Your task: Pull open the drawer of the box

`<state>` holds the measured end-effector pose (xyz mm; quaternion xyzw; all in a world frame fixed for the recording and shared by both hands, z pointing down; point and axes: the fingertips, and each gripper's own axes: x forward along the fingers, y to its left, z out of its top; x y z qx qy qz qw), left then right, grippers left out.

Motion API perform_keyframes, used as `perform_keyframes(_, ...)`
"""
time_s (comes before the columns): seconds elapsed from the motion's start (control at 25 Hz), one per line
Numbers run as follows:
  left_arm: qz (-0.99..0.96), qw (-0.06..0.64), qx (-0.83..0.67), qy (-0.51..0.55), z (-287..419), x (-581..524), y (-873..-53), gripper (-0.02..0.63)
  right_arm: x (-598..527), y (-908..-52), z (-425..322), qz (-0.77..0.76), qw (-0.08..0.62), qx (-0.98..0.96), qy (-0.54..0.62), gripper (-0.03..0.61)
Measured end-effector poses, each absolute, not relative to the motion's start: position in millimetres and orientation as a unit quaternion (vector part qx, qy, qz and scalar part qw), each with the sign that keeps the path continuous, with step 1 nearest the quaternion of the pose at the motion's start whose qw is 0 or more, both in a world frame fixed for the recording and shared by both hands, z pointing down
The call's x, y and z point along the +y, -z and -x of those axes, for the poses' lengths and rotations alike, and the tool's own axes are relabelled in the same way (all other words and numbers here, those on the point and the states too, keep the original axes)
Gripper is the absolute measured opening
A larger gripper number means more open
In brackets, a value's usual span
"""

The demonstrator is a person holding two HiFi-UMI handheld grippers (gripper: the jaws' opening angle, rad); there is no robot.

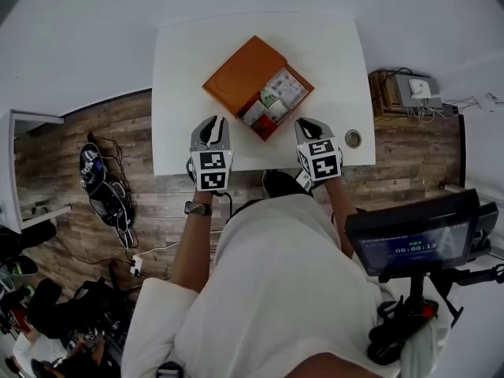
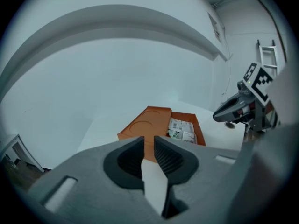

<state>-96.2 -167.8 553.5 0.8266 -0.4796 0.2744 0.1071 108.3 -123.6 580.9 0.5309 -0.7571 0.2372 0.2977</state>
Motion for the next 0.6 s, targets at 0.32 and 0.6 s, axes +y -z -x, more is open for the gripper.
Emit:
perform_keyframes(0.32,-0.834,0.038,-0.507,-0.213,118,-122,-471,0.006,-95,-463,-79,-0.562,0.224,-0.785,-0.136,0.003)
perform_keyframes(0.6,-0.843,-0.031,-0.514,-0.156,125,-64,-394,0.006,-44,-375,-65,-0.589,0.169,-0.787,-0.069,0.002)
